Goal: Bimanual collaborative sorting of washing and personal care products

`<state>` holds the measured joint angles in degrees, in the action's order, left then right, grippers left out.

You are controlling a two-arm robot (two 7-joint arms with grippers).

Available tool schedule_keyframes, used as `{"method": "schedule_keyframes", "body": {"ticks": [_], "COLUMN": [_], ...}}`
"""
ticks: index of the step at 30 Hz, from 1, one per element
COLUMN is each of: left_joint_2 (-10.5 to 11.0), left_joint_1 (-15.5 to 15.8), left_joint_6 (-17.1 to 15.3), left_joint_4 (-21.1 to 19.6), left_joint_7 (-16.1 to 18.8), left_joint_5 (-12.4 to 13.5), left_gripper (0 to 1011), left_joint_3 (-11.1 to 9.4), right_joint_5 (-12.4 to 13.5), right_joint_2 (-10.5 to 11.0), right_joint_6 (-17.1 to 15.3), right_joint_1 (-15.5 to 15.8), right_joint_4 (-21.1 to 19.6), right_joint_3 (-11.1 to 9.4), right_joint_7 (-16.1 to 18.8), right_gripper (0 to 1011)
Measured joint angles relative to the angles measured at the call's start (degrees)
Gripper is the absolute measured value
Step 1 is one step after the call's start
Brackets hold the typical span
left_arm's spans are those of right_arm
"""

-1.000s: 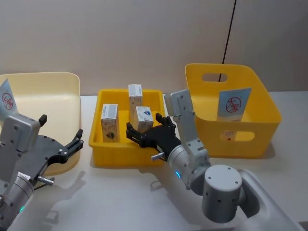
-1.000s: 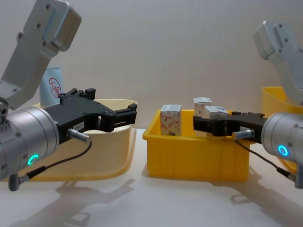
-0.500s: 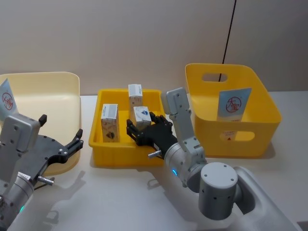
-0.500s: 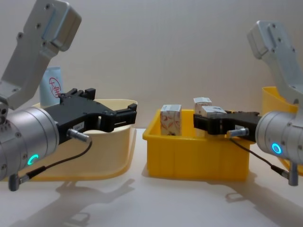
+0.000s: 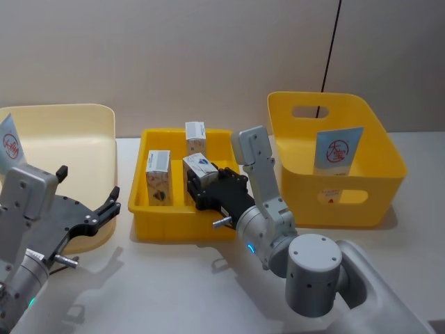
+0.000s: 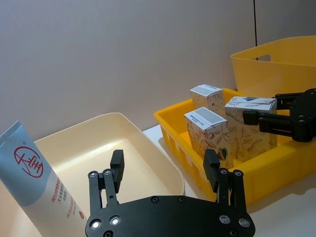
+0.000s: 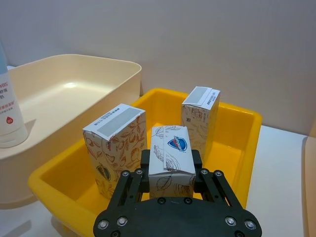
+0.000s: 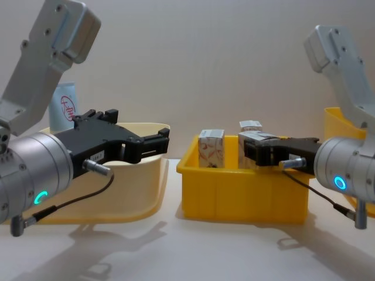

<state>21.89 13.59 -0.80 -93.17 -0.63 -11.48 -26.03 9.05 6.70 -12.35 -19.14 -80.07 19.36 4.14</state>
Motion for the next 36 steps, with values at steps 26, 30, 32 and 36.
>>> {"method": "schedule_keyframes", "body": {"ticks": [26, 30, 32, 36], "left_joint_2": [0.00, 0.00, 0.00, 0.00], "left_joint_1": [0.00, 0.00, 0.00, 0.00], "left_joint_6": [0.00, 0.00, 0.00, 0.00], "left_joint_4": [0.00, 0.00, 0.00, 0.00], "left_joint_7": [0.00, 0.00, 0.00, 0.00], "left_joint_5": [0.00, 0.00, 0.00, 0.00], "left_gripper": [1001, 1000, 1000, 1000], "left_joint_3": [0.00, 0.00, 0.00, 0.00], "right_joint_5": [-0.49, -0.80, -1.10, -1.87], "right_joint_2": [1.16, 1.37, 1.54, 1.73], "right_joint_6": [13.84, 16.66, 18.40, 20.71], "right_joint_1": [-1.38, -1.76, -2.02, -2.28], "right_joint_4": [0.73, 0.77, 0.77, 0.70], "right_joint_3": [-1.67, -2.33, -2.93, -3.79], "right_joint_7": [4.40, 4.56, 4.55, 3.85], "right_gripper": [444, 444, 444, 444]}}
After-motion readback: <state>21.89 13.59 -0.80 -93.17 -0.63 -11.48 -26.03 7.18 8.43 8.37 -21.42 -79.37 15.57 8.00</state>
